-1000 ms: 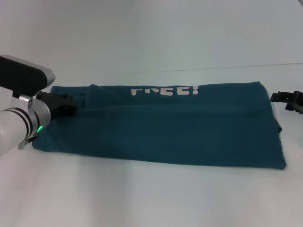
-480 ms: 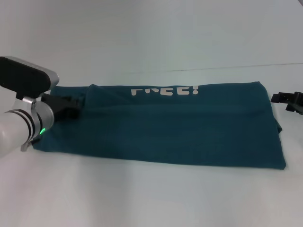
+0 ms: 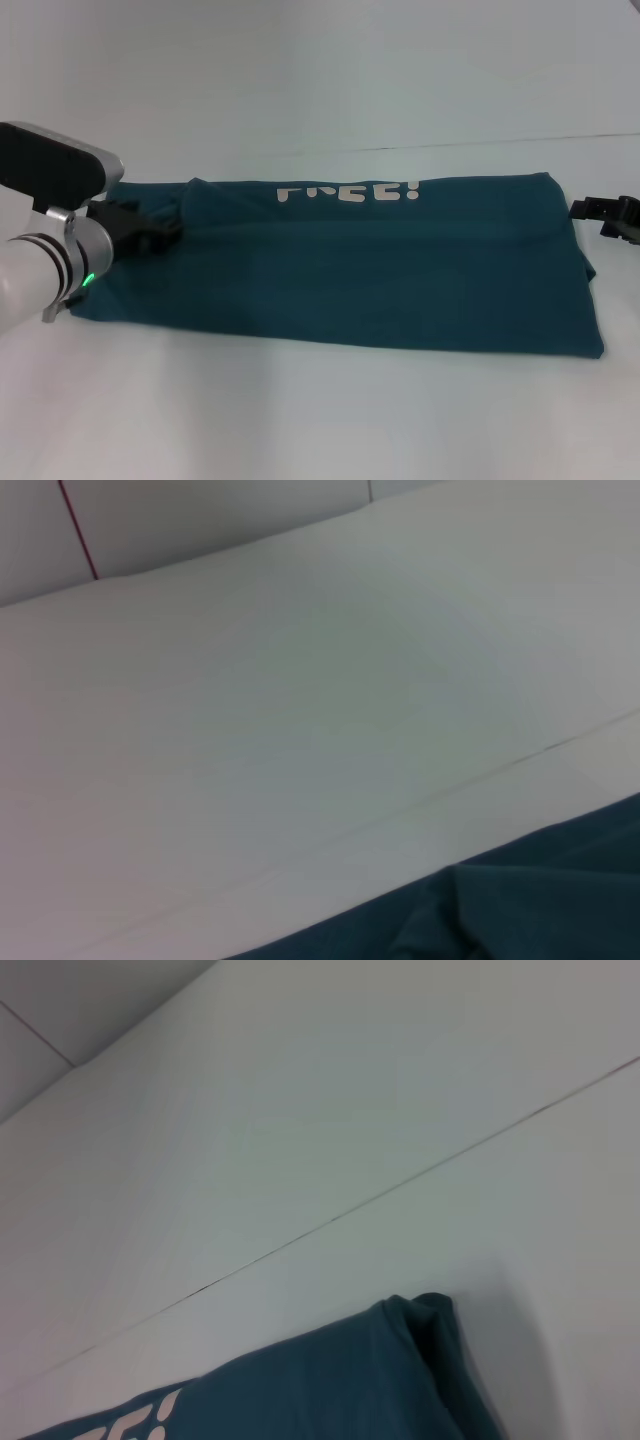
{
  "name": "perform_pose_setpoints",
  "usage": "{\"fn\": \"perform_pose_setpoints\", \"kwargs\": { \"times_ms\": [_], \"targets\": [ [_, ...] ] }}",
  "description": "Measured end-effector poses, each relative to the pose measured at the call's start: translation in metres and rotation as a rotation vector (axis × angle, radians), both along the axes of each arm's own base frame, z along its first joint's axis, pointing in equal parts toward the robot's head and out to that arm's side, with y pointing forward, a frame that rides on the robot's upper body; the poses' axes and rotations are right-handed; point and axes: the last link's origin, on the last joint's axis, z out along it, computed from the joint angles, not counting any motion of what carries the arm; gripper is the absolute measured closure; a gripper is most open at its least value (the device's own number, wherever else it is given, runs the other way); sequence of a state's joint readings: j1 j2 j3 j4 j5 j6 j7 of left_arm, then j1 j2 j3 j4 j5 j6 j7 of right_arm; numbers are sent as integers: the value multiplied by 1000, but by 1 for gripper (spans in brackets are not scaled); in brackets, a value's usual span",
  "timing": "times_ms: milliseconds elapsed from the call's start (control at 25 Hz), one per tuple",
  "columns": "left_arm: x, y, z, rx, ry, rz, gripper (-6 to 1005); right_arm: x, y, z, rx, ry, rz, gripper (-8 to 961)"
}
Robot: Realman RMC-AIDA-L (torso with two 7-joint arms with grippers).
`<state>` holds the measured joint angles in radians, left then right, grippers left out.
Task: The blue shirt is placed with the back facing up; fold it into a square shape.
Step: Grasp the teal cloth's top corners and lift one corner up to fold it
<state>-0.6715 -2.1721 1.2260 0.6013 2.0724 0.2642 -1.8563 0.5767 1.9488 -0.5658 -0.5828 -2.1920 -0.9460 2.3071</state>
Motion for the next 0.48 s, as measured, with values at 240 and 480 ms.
{"fn": "perform_pose_setpoints", "kwargs": {
  "times_ms": [240,480],
  "targets": [
    [-3,1,3,22,4,9,392,0,0,0,-1,1,1,282],
    [-5,0,3,20,8,14,411,0,-1,0,-1,0,0,282]
  ]
}}
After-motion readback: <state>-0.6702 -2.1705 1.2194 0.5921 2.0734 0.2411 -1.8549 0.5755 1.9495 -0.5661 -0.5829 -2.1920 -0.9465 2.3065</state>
